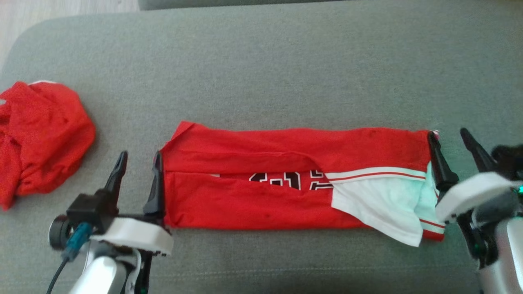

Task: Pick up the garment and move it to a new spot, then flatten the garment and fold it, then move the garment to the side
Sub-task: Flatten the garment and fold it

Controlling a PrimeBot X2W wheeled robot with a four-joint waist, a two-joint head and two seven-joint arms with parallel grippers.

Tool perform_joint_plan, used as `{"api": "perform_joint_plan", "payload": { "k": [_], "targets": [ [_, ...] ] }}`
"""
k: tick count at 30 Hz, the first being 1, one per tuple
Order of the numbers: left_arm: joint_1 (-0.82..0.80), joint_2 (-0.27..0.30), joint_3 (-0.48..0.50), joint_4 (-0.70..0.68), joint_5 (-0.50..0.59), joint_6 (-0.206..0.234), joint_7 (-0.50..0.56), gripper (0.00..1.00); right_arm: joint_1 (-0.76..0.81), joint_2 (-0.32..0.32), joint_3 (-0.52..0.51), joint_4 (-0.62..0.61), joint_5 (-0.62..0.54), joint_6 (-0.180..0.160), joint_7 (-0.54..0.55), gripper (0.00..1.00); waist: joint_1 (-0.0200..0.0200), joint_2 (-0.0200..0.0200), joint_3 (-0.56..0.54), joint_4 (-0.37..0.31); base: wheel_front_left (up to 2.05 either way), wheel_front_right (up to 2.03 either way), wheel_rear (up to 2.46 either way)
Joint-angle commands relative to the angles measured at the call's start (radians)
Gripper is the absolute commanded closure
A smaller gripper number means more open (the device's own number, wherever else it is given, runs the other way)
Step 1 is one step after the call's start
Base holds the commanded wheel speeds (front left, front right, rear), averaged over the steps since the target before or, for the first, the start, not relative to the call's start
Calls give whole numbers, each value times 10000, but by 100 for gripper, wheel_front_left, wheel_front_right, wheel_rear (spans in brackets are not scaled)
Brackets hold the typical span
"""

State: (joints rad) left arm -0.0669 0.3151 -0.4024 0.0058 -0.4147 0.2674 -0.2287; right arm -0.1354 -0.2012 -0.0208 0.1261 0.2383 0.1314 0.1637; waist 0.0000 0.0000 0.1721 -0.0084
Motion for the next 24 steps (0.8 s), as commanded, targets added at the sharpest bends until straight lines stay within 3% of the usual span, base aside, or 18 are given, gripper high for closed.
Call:
{"api": "perform_joint_plan", "payload": {
  "k": [1, 10, 16, 17, 18, 19, 24],
  "targets": [
    [-523, 172, 367, -290, 137, -30, -5, 0, -184, -201, 243, -138, 32, -7, 179, 0, 0, 0, 153, 58, 0, 0, 0],
    [-1171, -90, 221, -12, 182, -240, -143, 0, -539, -250, -31, 1167, 179, -7, 2091, 0, 0, 0, 886, 199, 0, 0, 0],
    [-1398, -160, 254, 138, 219, -325, -226, 0, -420, -65, -78, 1097, 464, -7, 3152, 0, 0, 0, 1129, 172, 0, 0, 0],
    [-1429, -162, 264, 168, 219, -343, -235, 0, -374, -48, -42, 1016, 546, -7, 3295, 4, 0, 0, 1152, 171, 0, 0, 0],
    [-1457, -160, 279, 198, 218, -362, -244, 0, -319, -5, -32, 929, 666, -7, 3435, 60, 0, 0, 1170, 170, 0, 0, 0],
    [-1475, -159, 296, 227, 219, -375, -253, 0, -260, 23, -54, 836, 732, -7, 3538, 100, 0, 0, 1175, 164, 0, 0, 0],
    [-1478, -175, 386, 265, 242, -367, -286, 0, -54, 132, -353, 431, 925, -7, 3623, 100, 0, 0, 1158, 101, 0, 0, 0]
  ]
}}
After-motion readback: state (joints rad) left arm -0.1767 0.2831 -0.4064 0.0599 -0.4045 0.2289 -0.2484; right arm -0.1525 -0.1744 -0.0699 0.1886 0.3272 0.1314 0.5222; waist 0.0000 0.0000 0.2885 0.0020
